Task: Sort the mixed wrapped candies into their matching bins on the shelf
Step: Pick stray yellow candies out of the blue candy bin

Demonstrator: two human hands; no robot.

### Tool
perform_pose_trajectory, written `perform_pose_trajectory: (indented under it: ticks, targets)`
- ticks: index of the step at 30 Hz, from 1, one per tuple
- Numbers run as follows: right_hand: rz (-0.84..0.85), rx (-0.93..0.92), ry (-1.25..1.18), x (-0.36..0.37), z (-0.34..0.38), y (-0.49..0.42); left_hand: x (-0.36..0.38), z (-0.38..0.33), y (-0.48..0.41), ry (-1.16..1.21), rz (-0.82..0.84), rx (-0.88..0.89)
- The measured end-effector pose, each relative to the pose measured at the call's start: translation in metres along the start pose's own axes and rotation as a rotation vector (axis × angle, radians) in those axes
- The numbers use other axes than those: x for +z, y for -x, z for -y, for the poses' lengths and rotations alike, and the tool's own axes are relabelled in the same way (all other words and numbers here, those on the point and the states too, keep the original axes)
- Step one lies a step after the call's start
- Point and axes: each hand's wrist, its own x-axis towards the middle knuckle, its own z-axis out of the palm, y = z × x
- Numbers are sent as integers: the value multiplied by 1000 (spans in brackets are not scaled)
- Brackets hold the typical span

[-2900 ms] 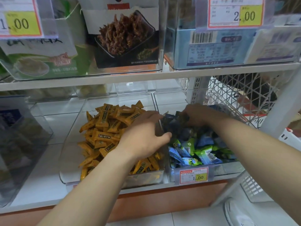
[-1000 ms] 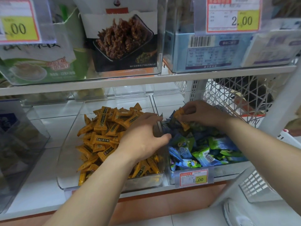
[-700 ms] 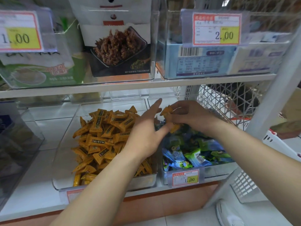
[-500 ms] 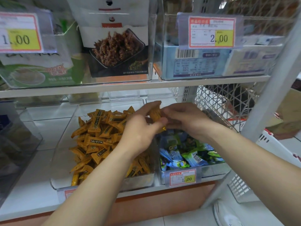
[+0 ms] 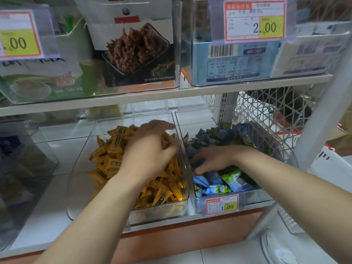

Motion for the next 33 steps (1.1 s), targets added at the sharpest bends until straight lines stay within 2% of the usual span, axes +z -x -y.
perform_pose_trajectory:
  ticks: [3, 5, 9, 17, 19, 21, 22, 23, 25, 27, 28, 30, 33]
  targets:
    - [20, 9, 77, -8, -5, 0, 17, -9, 6, -51, 231, -11]
    - [-7, -6, 170, -16, -11, 0, 21, -9, 9, -114, 237, 21]
    - [-188, 39, 325, -36, -29, -4, 21, -5, 8, -82, 214, 38]
    - [-657, 349, 501, -49, -52, 2, 20, -4, 7, -46, 236, 24]
    - [-777, 310, 439, -41, -37, 5, 20, -3, 7, -37, 233, 20]
    - [-868, 133, 283, -27, -19, 10, 20, -3, 7, -28, 228, 19]
    - [-850, 32, 198, -21, -12, 14, 20, -3, 7, -28, 226, 20]
    - [-759, -44, 110, -16, -6, 19, 20, -4, 7, -30, 225, 22]
    - [-405, -110, -21, -9, 1, 27, 21, -4, 7, -36, 219, 27]
    - [-77, -69, 14, -3, 2, 27, 21, -4, 8, -37, 223, 29]
    - [24, -38, 74, 0, 1, 25, 20, -4, 8, -36, 228, 25]
    - [71, 15, 205, 0, -4, 20, 20, -6, 7, -30, 236, 16]
    - [-47, 23, 297, -11, -17, 22, 19, -6, 8, -28, 240, 11]
